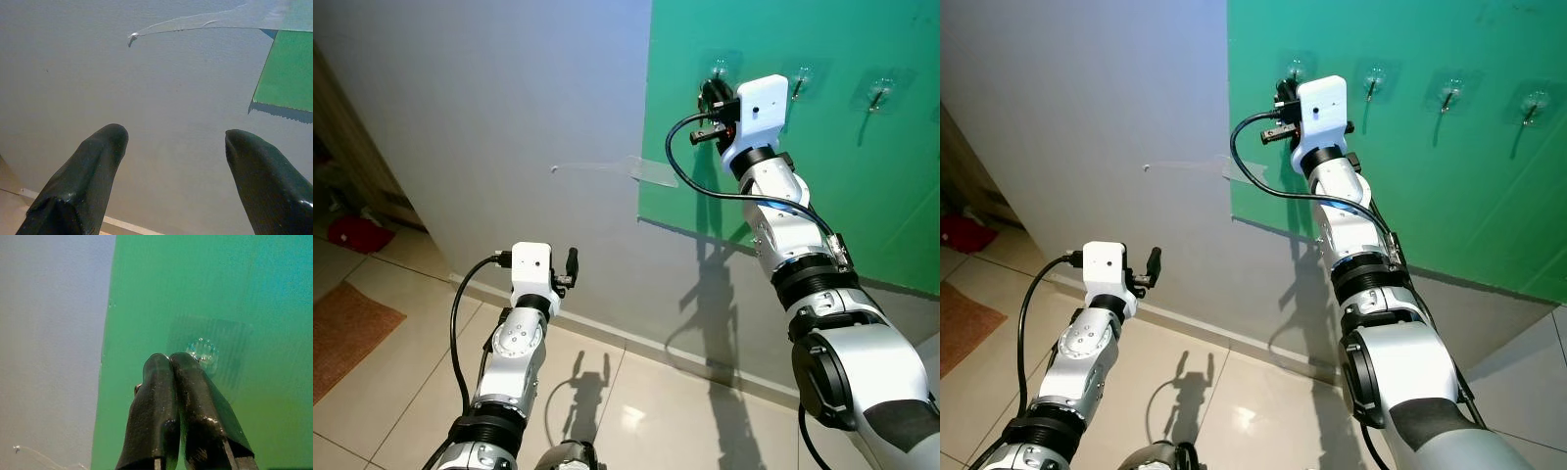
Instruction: Hang keys on a hook
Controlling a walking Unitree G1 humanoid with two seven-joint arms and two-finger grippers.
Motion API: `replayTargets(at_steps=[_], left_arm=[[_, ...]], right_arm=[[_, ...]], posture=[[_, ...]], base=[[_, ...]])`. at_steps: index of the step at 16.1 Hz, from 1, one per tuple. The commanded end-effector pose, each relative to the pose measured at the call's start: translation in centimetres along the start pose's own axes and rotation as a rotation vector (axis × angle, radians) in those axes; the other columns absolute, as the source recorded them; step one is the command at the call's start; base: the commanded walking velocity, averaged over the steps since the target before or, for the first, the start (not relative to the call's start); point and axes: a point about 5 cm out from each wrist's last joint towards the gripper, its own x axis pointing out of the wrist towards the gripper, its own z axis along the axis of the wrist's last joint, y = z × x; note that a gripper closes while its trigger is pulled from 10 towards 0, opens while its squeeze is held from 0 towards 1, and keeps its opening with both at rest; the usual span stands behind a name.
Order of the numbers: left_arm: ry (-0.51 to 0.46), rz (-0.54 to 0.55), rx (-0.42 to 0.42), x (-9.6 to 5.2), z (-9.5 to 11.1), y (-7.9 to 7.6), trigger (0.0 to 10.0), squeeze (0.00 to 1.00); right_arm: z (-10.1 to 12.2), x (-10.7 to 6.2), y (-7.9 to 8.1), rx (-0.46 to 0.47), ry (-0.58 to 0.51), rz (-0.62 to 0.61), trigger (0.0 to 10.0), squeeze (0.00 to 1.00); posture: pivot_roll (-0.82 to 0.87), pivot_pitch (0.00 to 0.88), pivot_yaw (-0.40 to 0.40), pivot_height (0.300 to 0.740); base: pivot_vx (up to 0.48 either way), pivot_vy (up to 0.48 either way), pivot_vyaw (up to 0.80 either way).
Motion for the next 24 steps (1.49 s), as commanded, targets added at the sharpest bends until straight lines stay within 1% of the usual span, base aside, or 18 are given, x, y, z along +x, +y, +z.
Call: replayTargets(at_steps=[1,3,5,9,11,14,16,18,20,24], left_arm=[[-0.001,0.005,-0.003,0.1,0.2,0.2,10.0,0.00],[-0.001,0.009,-0.005,0.1,0.1,0.2,10.0,0.00],[-0.002,0.010,-0.004,0.1,0.1,0.2,10.0,0.00],[-0.004,0.010,-0.003,0.1,0.1,0.2,10.0,0.00],[-0.005,0.011,-0.003,0.0,0.1,0.3,10.0,0.00],[-0.004,0.020,-0.003,-0.3,0.0,0.6,10.0,0.00],[-0.003,0.022,-0.001,-0.4,-0.1,0.7,10.0,0.00],[-0.002,0.024,0.000,-0.4,-0.1,0.8,10.0,0.00],[-0.001,0.021,0.001,-0.3,-0.1,0.7,10.0,0.00],[0.000,0.016,0.001,-0.1,0.0,0.5,10.0,0.00]], right_arm=[[0.5,0.2,-0.3,-0.011,-0.024,-0.004,0.0,0.00],[0.7,0.4,-0.4,-0.043,-0.032,-0.008,0.0,0.00],[0.3,0.4,-0.5,-0.031,-0.008,-0.020,0.0,0.00],[-1.1,0.1,-0.8,-0.030,0.076,-0.043,0.0,0.00],[-2.3,-0.4,-0.7,-0.026,0.142,-0.048,0.0,0.00],[-3.5,-1.0,-0.5,-0.018,0.196,-0.050,0.0,0.00],[-3.6,-1.1,-0.2,-0.017,0.184,-0.042,0.0,0.00],[-2.4,-0.5,0.1,-0.037,0.106,-0.023,0.0,0.00],[-1.7,-0.2,-0.1,-0.049,0.069,-0.020,0.0,0.00],[-1.4,0.1,-0.5,-0.042,0.082,-0.034,0.0,0.00]], posture=[[-0.01,0.000,0.005,0.740],[0.00,0.000,0.002,0.740],[0.00,0.000,-0.001,0.740],[0.01,0.000,-0.003,0.740],[0.02,0.000,-0.007,0.740],[0.03,0.000,-0.010,0.740],[0.03,0.000,-0.009,0.740],[0.03,0.000,-0.006,0.740],[0.02,0.000,-0.004,0.740],[0.02,0.000,-0.005,0.740]], base=[[0.000,0.000,0.00],[0.000,0.000,0.00],[0.000,0.000,0.00],[0.000,0.000,0.00],[0.000,0.000,0.00],[0.000,0.000,0.00],[0.000,0.000,0.00],[0.000,0.000,0.00],[0.000,0.000,0.00],[0.000,0.000,0.00]])
